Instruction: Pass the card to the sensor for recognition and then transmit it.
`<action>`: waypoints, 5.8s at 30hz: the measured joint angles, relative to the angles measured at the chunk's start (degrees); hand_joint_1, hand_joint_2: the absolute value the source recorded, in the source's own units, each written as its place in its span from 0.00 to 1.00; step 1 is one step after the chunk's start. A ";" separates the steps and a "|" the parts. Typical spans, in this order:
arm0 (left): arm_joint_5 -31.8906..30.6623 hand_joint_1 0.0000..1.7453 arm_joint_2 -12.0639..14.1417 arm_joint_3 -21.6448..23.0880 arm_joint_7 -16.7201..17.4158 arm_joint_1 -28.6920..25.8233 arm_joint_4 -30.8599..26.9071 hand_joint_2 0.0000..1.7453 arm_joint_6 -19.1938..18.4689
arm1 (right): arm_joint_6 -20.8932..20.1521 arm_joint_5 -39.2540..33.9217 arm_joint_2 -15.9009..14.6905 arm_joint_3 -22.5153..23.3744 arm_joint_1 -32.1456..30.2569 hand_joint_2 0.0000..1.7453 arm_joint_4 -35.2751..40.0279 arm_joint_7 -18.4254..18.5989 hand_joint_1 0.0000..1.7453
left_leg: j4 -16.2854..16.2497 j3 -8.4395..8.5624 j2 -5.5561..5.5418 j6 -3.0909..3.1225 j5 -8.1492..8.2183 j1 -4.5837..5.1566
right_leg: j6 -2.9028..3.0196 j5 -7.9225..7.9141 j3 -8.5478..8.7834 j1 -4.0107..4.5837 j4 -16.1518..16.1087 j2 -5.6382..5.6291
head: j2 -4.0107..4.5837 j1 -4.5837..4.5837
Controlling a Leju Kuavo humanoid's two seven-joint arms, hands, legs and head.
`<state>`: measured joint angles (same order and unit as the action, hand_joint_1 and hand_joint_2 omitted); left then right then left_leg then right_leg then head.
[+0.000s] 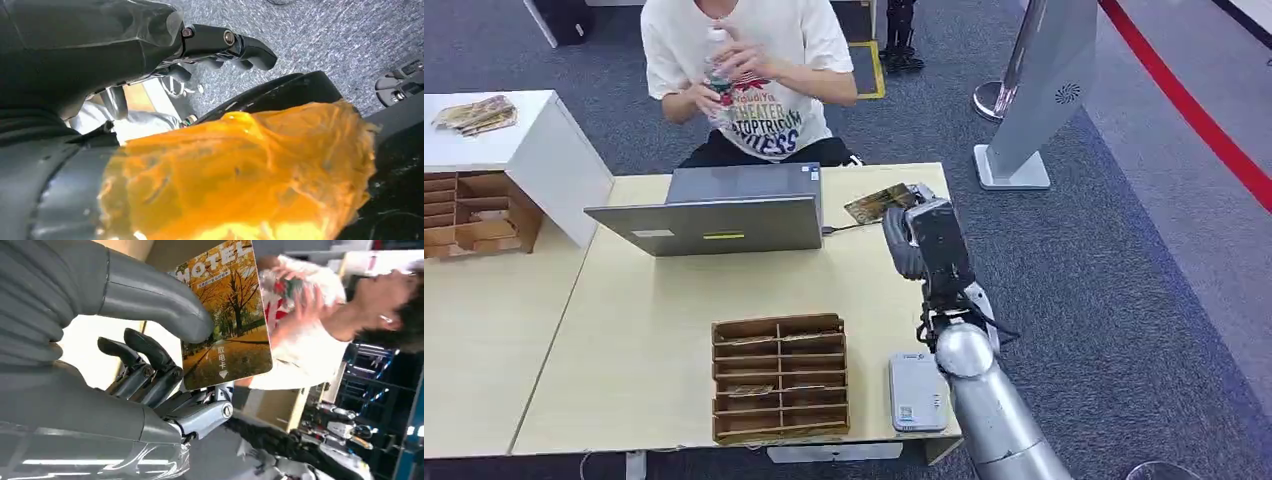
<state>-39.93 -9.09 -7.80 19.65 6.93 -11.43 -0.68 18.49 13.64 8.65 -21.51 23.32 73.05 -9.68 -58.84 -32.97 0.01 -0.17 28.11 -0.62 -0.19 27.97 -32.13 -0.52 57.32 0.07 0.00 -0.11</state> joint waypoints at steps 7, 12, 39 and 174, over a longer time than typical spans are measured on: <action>1.38 0.00 0.09 -0.09 -0.83 -0.53 0.00 0.00 0.77 | -0.15 -6.51 -1.66 1.77 -5.07 1.00 6.25 -0.37 1.00 | 0.00 0.01 -0.02 0.00 0.00 0.00 | 0.00 0.00 -0.01 0.00 0.00 0.02 | 0.00 0.00; 2.14 0.00 0.26 -0.92 -1.40 -1.09 0.00 0.00 1.22 | -0.87 -8.57 -4.04 2.60 -9.78 1.00 8.63 -0.17 1.00 | 0.00 0.00 0.00 0.00 0.01 0.01 | 0.00 0.00 -0.02 0.00 -0.01 0.00 | 0.00 0.00; 6.23 0.00 0.28 -5.38 -4.07 -3.01 0.00 0.00 3.13 | -2.97 -0.56 -14.65 3.01 -21.76 1.00 10.14 8.42 1.00 | 0.00 -0.02 -0.01 0.01 0.01 0.01 | 0.00 0.01 -0.02 0.00 -0.01 0.01 | 0.00 0.00; 3.04 0.00 0.48 -10.53 -4.07 -3.20 0.00 0.00 1.27 | -27.12 11.54 -34.91 -26.62 -2.27 1.00 4.87 17.31 1.00 | -0.03 -0.03 -0.01 0.01 0.01 0.03 | 0.00 -0.01 -0.01 -0.01 0.01 0.02 | 0.00 0.00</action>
<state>-36.89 -8.61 -18.34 15.58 3.73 -11.43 0.59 -8.63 25.18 -26.25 -48.13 21.06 77.92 7.63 -58.87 -33.00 0.00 -0.16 28.11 -0.59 -0.19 27.96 -32.14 -0.53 57.32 0.09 0.00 -0.11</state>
